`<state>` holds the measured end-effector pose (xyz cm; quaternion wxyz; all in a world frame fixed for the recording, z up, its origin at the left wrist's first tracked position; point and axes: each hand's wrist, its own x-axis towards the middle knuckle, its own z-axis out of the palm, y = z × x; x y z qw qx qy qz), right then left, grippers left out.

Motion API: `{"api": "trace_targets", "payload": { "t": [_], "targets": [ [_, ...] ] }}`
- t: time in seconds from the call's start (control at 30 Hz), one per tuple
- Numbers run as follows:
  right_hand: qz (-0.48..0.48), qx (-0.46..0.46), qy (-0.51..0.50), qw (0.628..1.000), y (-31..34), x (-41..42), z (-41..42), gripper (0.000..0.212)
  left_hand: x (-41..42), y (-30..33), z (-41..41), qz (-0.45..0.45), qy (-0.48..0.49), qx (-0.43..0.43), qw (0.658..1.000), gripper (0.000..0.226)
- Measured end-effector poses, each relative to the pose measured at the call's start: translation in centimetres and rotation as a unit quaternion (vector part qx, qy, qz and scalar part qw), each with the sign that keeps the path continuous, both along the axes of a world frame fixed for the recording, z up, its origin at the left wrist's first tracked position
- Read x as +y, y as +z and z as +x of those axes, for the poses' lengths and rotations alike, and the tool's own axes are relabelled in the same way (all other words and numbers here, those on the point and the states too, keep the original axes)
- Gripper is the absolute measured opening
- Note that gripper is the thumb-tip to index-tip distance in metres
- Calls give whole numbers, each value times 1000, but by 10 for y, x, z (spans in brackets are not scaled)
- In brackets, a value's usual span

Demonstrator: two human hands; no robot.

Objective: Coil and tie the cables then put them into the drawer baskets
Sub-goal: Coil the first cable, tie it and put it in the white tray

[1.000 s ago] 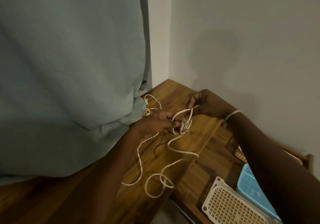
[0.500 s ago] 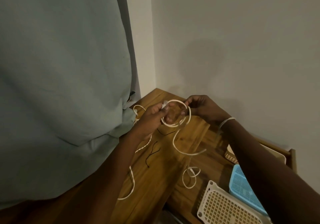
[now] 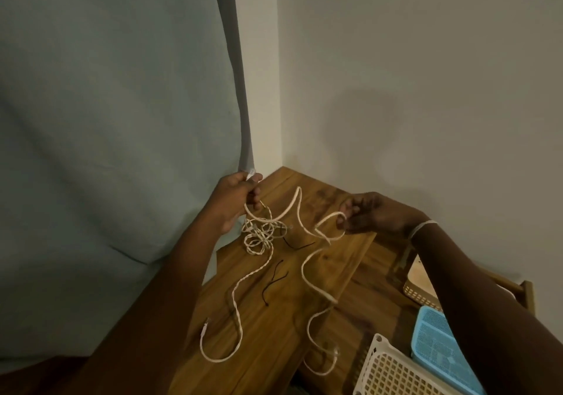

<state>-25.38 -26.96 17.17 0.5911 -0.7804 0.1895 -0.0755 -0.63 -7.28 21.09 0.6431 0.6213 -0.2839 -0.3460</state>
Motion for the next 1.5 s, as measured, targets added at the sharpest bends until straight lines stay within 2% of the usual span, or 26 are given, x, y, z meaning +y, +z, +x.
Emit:
{"api": "trace_targets", "payload": {
  "t": [0.1,0.17,0.23,0.27,0.37,0.4,0.43,0.47,0.5,0.53,0.57,0.63,0.7,0.83,0.87,0.9,1.0,1.03,1.07,1.13,1.23,1.3,1.37,1.4,1.43,1.5],
  "targets": [
    [-21,97,55,994,2,11,10,28,1,3,-8,-49,-44,108,992,21],
    [-25,87,34,995,5,25,23,46,0,5,-19,-58,-70,131,987,23],
    [-106,27,25,994,15,44,38,68,-1,9,-32,-66,-82,149,983,26],
    [-139,-11,42,989,19,52,45,68,-3,11,-38,-75,-84,169,979,27],
    [-158,-100,59,981,27,65,56,24,0,20,-44,-96,-90,214,968,29],
    [-145,-124,36,981,28,63,56,16,1,21,-43,-75,-91,194,974,27],
    [-122,-141,10,982,30,59,55,15,4,21,-41,-28,-88,130,987,26],
    [-93,-148,-14,984,31,56,54,18,5,18,-36,42,-79,6,996,23],
    [-63,-151,-35,986,33,53,54,22,7,16,-32,113,-78,-135,981,22],
    [-44,-150,-49,986,35,53,55,24,9,16,-32,162,-95,-244,951,26],
    [-38,-146,-56,987,36,52,58,23,12,18,-36,179,-124,-297,930,37],
    [-58,-131,-73,987,40,51,65,21,14,24,-46,144,-189,-287,928,65],
    [-82,-125,-98,984,44,50,71,21,18,30,-59,90,-233,-253,935,71],
    [-96,-129,-124,979,52,48,71,23,20,32,-68,-29,-279,-271,921,22],
    [-100,-134,-121,979,53,50,71,23,20,30,-69,-55,-297,-260,917,18],
    [-96,-148,-110,978,56,55,70,21,19,32,-73,-89,-313,-227,918,21],
    [-25,-163,-78,983,53,81,74,16,7,43,-81,-226,-292,-39,928,45],
    [8,-139,-68,988,50,91,80,15,1,48,-81,-257,-268,-10,928,50],
    [32,-100,-47,993,46,99,85,13,-7,53,-79,-271,-237,-25,933,53],
    [27,-38,28,999,45,108,91,8,-16,62,-74,-247,-152,-172,941,54],
    [-54,3,125,991,50,97,81,4,-14,65,-58,-161,-83,-364,914,54],
    [-94,13,112,989,53,84,72,5,-13,57,-42,-64,-70,-455,885,52],
    [-136,-3,69,988,59,71,66,5,-13,48,-28,53,-85,-537,837,48],
    [-164,-19,43,985,64,65,64,7,-11,45,-28,100,-105,-545,826,44],
    [-193,-36,14,980,71,60,62,9,-8,44,-31,122,-129,-523,834,36],
    [-241,-69,-30,968,83,51,58,14,-4,44,-39,111,-170,-420,885,29]
  ]
}}
